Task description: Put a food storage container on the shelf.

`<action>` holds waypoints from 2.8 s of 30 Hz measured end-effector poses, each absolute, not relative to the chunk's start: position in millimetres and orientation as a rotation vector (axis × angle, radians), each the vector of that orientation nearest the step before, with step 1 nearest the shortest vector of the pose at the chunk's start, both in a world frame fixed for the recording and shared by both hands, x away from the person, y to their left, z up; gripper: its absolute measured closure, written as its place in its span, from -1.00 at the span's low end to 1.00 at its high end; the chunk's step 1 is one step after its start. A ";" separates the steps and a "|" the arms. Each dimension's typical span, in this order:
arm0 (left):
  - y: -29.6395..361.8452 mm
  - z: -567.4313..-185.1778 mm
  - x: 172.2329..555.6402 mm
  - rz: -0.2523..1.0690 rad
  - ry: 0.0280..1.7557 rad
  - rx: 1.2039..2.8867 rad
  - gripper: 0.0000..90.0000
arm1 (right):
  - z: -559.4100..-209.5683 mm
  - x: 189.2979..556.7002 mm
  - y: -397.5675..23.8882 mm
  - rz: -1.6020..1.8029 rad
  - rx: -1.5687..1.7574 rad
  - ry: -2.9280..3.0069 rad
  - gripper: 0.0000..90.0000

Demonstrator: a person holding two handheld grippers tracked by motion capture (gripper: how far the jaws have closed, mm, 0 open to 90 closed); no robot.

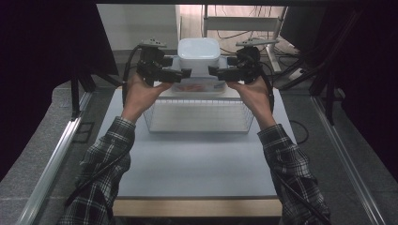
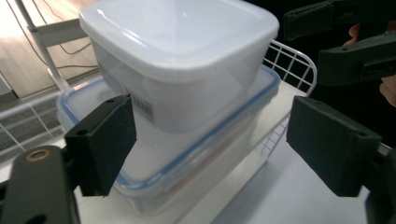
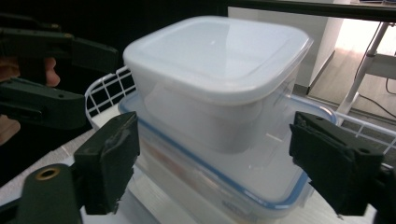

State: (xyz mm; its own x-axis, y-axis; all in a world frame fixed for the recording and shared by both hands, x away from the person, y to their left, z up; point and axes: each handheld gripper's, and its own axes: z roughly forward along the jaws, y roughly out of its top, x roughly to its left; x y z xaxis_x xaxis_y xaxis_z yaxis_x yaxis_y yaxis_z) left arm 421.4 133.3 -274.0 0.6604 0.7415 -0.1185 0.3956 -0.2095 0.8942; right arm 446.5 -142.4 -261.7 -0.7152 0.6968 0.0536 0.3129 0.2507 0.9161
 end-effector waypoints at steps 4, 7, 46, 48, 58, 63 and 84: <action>134.4 -282.2 415.2 0.394 0.900 1.849 -0.74 | -270.6 440.0 -146.1 1.455 0.906 2.177 -0.72; 135.1 -289.3 409.9 0.379 0.886 1.858 -0.79 | -276.3 435.7 -149.2 1.467 0.905 2.182 -0.73; 136.0 -376.5 345.1 0.365 0.735 1.930 -0.96 | -358.1 381.5 -164.0 1.446 0.785 2.310 -0.89; 135.1 -382.7 341.0 0.371 0.738 1.943 -0.96 | -364.0 379.0 -165.2 1.438 0.781 2.317 -0.91; 131.8 -417.0 324.9 0.374 0.753 1.966 -0.95 | -392.1 364.6 -175.1 1.471 0.781 2.337 -0.94; 130.3 -431.1 320.8 0.371 0.764 1.985 -0.95 | -403.3 359.5 -180.2 1.442 0.794 2.355 -0.97; 148.8 -467.5 282.9 0.394 0.830 1.979 -0.94 | -440.3 336.0 -205.5 1.369 0.887 2.334 -1.00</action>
State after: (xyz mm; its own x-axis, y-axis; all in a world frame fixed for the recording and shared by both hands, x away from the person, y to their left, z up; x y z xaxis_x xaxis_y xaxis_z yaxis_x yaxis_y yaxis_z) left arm 282.9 148.8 -467.5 0.7210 0.6909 -0.0533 0.3950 -0.3465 0.8508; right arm 336.0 -205.5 -440.3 -0.7674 0.6388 0.0555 0.3603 0.3580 0.8614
